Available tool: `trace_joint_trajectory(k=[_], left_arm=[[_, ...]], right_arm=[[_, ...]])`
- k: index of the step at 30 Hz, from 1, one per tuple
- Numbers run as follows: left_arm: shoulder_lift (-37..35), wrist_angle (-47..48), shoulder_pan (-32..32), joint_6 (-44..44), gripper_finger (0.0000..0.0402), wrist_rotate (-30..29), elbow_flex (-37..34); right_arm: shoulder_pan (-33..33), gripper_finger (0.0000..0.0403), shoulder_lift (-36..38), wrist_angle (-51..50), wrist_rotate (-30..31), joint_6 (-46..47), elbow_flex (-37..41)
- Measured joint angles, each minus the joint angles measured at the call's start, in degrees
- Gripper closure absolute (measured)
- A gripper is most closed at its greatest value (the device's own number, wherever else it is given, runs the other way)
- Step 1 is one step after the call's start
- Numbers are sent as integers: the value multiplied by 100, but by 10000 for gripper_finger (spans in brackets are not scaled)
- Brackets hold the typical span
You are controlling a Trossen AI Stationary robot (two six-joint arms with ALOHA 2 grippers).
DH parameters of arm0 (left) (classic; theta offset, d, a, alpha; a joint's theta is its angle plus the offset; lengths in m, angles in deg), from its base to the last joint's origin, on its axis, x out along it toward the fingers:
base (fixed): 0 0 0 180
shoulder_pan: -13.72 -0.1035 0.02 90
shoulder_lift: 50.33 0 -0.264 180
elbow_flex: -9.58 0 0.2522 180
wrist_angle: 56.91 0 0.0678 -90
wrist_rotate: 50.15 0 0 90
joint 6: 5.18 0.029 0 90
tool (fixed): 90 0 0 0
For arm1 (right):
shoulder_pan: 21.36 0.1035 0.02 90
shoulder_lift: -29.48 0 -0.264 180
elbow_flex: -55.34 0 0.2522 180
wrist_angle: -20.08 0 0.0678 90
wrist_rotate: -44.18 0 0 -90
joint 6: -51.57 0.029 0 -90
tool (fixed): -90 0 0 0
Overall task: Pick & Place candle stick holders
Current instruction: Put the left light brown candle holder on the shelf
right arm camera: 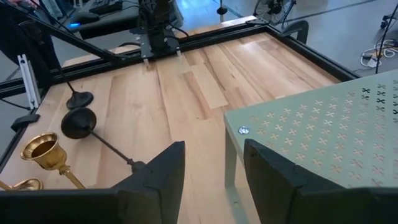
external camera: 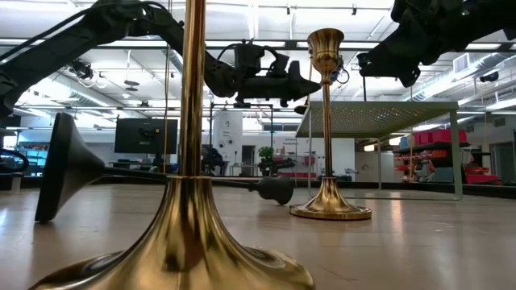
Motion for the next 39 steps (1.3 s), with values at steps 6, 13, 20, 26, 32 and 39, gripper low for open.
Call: trace_joint_trajectory(k=[6, 13, 20, 26, 32, 39], left_arm=[[0, -67, 31, 36, 390, -175, -2], [259, -40, 63, -57, 393, -190, 243], [599, 253, 45, -82, 392, -106, 791], [597, 398, 62, 127, 389, -326, 815], [597, 385, 90, 112, 394, -341, 815], [597, 279, 166, 231, 389, -633, 815]], right_arm=[[0, 241, 0, 40, 2, 2, 0], [0, 241, 0, 163, 2, 17, 0], [0, 241, 0, 120, -7, 17, -2], [0, 241, -1, 128, -6, -66, -2], [-1, 241, 0, 135, -1, -68, -2], [0, 241, 0, 176, 2, -70, -2]])
